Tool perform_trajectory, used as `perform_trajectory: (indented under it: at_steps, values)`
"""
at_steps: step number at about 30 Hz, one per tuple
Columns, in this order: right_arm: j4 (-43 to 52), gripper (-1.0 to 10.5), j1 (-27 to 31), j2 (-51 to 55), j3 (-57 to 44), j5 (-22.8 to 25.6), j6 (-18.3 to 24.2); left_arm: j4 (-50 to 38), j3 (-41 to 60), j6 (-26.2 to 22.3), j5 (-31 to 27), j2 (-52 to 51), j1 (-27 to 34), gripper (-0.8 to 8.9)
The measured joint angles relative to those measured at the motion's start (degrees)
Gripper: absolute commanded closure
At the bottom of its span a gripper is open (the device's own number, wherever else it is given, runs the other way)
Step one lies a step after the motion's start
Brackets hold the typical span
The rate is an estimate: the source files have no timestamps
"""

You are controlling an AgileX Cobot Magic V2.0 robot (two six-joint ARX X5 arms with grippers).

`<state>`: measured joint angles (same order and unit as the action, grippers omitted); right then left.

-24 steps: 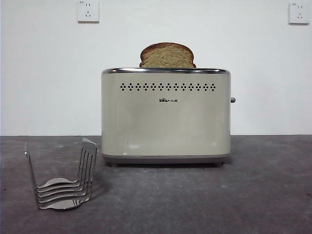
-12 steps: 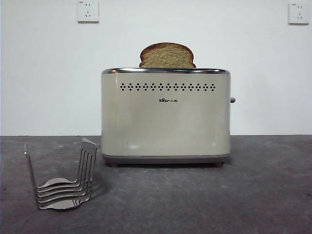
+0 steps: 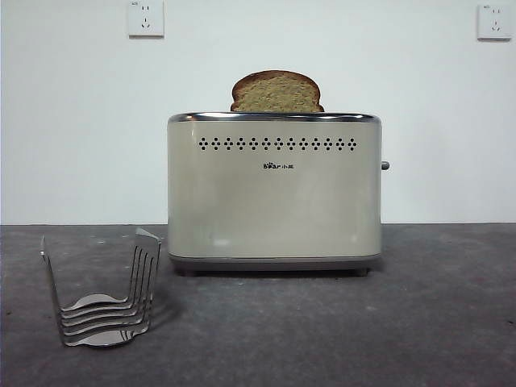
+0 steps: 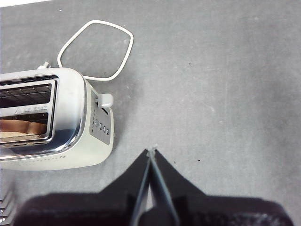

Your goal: Pick up a slice of bread from the rack,put the bread on the toaster,press the button

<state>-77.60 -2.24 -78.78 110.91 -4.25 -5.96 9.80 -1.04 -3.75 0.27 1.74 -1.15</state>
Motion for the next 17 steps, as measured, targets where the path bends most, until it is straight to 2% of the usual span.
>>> perform_trajectory:
  at_steps: [12, 15, 17]
  values:
    - [0.0, 9.5, 0.1, -0.1, 0.0, 0.4, 0.0, 0.0, 0.0, 0.0, 0.0, 3.1, 0.0, 8.16]
    - [1.7, 9.5, 1.2, 0.9, -2.3, 4.3, 0.0, 0.0, 0.0, 0.0, 0.0, 3.8, 0.0, 8.16]
    - [6.8, 9.5, 1.5, 3.9, -7.4, 8.8, 1.2, 0.0, 0.0, 0.0, 0.0, 4.3, 0.0, 8.16]
